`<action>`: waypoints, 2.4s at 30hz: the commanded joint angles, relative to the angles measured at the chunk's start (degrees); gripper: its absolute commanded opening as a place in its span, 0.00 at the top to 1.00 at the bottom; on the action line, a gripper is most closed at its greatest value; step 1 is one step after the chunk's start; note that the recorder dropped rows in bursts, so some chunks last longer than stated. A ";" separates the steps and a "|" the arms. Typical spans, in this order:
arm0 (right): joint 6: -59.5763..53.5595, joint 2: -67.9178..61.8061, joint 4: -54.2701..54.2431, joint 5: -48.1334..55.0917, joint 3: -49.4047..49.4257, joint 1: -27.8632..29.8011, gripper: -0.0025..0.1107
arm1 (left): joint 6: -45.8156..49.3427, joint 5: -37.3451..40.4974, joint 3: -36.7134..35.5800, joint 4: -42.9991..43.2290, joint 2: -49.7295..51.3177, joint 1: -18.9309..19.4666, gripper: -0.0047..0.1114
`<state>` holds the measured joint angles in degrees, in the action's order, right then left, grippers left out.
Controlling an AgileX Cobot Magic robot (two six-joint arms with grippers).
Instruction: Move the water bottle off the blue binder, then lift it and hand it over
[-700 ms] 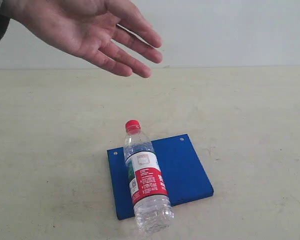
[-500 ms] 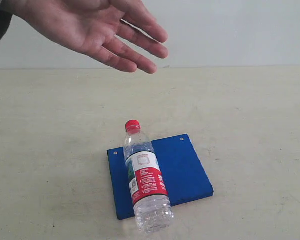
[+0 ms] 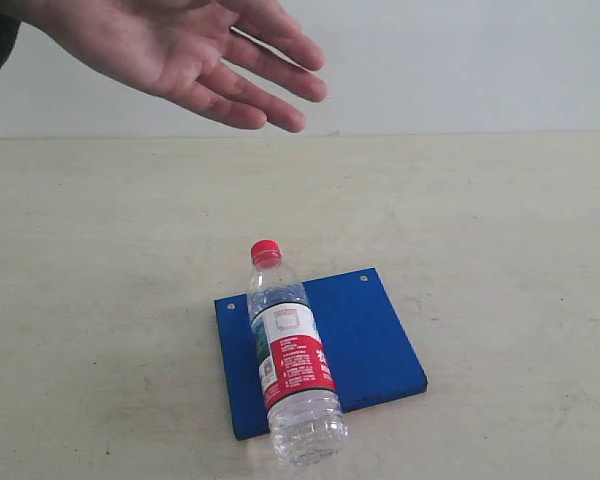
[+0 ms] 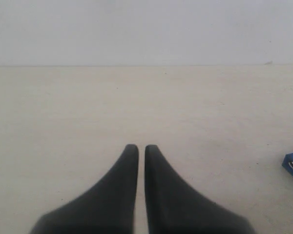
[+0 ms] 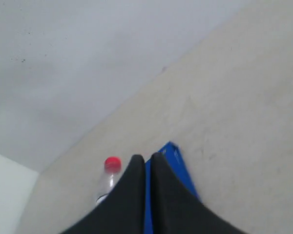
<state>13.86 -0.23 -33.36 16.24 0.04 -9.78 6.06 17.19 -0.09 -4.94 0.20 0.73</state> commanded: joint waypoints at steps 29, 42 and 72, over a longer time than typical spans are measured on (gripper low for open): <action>-73.32 -49.66 -46.31 22.58 -29.37 -0.03 0.50 | 0.16 -0.77 0.09 0.05 -0.20 -0.27 0.92; -78.58 -102.83 -42.62 33.40 -61.76 -5.21 0.29 | 0.16 -0.77 0.09 0.05 -0.20 -0.27 0.92; -59.86 -132.53 -35.24 30.54 -85.38 -12.13 0.37 | 0.16 -0.77 0.09 0.05 -0.20 -0.27 0.92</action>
<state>-45.83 -131.39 -70.33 46.26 -85.57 -21.81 6.06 17.19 -0.09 -4.94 0.20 0.73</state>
